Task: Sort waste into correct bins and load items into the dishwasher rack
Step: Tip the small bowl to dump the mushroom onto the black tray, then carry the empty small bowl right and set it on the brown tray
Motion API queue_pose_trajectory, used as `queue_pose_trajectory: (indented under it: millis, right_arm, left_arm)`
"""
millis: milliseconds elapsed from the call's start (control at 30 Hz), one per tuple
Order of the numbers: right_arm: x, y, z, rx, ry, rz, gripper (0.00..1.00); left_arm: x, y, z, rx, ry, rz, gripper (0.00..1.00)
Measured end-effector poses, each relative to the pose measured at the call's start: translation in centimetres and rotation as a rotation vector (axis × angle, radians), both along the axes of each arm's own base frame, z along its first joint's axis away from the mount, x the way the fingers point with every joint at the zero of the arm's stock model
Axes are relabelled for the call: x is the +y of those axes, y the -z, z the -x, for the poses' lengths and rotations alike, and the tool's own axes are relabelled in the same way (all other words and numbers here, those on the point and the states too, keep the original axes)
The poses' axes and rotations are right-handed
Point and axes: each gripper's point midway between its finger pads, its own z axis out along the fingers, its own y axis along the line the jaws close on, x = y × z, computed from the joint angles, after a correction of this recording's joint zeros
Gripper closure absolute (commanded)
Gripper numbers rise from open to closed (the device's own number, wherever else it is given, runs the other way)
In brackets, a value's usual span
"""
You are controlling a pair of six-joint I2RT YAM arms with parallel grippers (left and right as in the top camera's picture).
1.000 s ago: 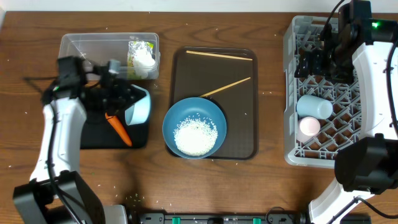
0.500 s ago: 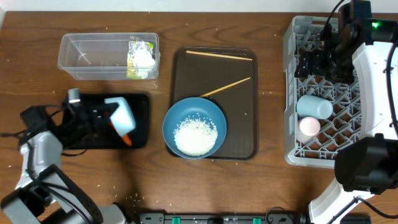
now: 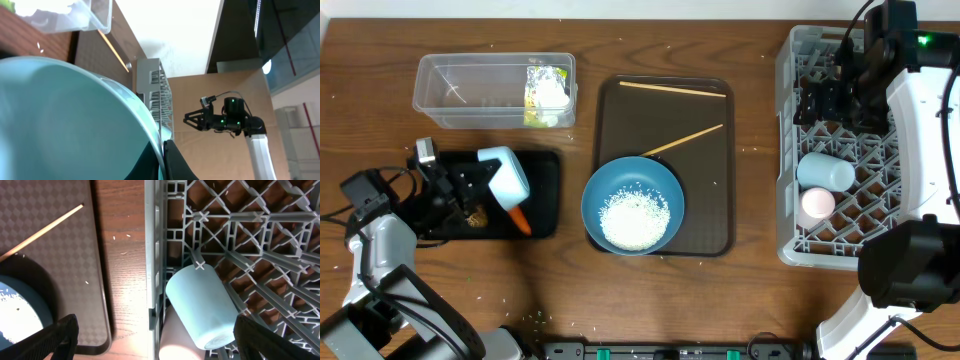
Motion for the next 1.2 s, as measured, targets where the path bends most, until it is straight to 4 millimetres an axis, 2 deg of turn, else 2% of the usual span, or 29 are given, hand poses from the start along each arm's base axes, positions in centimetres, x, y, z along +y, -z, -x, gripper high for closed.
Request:
queue_pose_trajectory:
  millis: [133, 233, 300, 433, 500, 567, 700, 867, 967, 1200]
  right_arm:
    - [0.0, 0.0, -0.2, -0.006, 0.000, 0.001, 0.08]
    - [0.0, 0.0, -0.3, -0.011, 0.000, 0.001, 0.07]
    - [0.0, 0.0, -0.3, -0.011, 0.000, 0.001, 0.08]
    - [0.1, 0.0, -0.3, -0.010, -0.003, 0.001, 0.07]
    - [0.1, 0.0, -0.3, -0.010, -0.003, 0.001, 0.07]
    - [0.1, 0.0, -0.2, -0.010, -0.003, 0.001, 0.07]
    - [0.1, 0.0, -0.3, -0.011, -0.003, 0.001, 0.06]
    - [0.1, 0.0, -0.2, -0.007, -0.003, 0.001, 0.07]
    - [0.1, 0.0, 0.0, -0.002, -0.003, 0.000, 0.07]
    - [0.1, 0.0, 0.0, -0.002, -0.003, 0.000, 0.07]
  left_arm:
    - [-0.3, -0.5, -0.8, -0.048, 0.023, -0.038, 0.94]
    - [-1.6, -1.7, -2.5, -0.115, 0.077, -0.106, 0.94]
    - [-3.1, -3.2, -4.1, -0.184, 0.119, -0.179, 0.94]
    - [-8.8, -7.4, -7.0, -0.349, 0.200, -0.312, 0.94]
    - [-12.5, -8.1, -7.8, -0.359, 0.221, -0.352, 0.94]
    - [-15.9, -7.4, -8.2, -0.334, 0.232, -0.393, 0.94]
    - [-22.5, -3.9, -8.2, -0.277, 0.245, -0.536, 0.94]
    - [-28.8, 0.0, -6.6, -0.289, 0.292, -0.732, 0.94]
    - [-30.3, 1.6, -5.8, -0.291, 0.317, -0.843, 0.94]
    - [-31.5, 1.4, -6.4, -0.375, 0.327, -0.967, 0.94]
